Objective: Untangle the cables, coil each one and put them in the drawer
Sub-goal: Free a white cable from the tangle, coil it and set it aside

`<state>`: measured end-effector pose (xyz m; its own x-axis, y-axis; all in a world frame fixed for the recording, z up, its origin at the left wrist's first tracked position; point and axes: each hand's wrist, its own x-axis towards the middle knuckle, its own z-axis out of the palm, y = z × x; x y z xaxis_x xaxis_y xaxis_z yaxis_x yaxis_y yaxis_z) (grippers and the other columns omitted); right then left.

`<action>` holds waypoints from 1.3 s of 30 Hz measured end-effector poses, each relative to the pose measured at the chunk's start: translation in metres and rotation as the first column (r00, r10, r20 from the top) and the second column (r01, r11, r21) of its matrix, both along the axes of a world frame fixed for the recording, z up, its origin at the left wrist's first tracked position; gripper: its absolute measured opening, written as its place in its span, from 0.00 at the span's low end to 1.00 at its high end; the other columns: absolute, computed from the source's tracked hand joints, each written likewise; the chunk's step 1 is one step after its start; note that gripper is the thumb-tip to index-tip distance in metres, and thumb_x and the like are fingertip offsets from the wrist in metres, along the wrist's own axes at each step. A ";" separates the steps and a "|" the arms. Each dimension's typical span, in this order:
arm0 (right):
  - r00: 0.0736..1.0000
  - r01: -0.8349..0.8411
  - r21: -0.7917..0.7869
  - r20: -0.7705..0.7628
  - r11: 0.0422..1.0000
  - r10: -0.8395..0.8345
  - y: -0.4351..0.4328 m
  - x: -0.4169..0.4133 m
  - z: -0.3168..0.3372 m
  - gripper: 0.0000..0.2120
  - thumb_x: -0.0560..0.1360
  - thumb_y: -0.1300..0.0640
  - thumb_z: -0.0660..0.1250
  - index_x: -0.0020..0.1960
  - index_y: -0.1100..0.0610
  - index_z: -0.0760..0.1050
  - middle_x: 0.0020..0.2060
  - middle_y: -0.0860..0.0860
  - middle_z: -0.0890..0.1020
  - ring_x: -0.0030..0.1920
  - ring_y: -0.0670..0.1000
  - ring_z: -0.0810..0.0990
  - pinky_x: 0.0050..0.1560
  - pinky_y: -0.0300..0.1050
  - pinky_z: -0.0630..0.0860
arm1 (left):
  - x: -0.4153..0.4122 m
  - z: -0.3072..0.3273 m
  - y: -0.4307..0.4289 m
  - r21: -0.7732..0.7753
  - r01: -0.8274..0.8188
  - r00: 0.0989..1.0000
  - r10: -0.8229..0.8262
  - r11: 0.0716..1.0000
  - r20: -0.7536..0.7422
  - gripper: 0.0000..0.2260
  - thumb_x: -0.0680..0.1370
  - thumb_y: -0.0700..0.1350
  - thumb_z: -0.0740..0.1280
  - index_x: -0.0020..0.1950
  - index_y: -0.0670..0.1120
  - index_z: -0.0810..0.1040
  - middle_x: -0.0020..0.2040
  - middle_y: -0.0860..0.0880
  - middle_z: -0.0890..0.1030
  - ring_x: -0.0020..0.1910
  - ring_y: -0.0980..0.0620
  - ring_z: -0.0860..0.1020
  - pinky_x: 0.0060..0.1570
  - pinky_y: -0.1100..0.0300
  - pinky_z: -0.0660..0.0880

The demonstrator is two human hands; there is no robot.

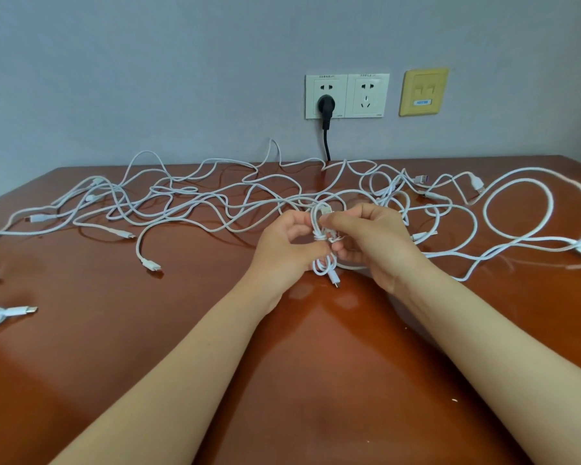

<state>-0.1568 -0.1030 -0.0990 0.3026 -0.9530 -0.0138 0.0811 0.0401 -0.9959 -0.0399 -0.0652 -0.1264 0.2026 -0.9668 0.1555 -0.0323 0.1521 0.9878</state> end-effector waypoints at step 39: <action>0.992 -0.085 -0.095 -0.103 0.992 0.075 -0.003 -0.006 -0.006 0.09 0.73 0.71 0.65 0.43 0.57 0.76 0.35 0.53 0.80 0.29 0.46 0.81 0.36 0.36 0.79 | 0.011 0.000 -0.001 0.006 0.045 0.988 -0.045 0.999 0.146 0.21 0.71 0.33 0.68 0.56 0.56 0.75 0.53 0.47 0.82 0.48 0.53 0.81 0.45 0.60 0.77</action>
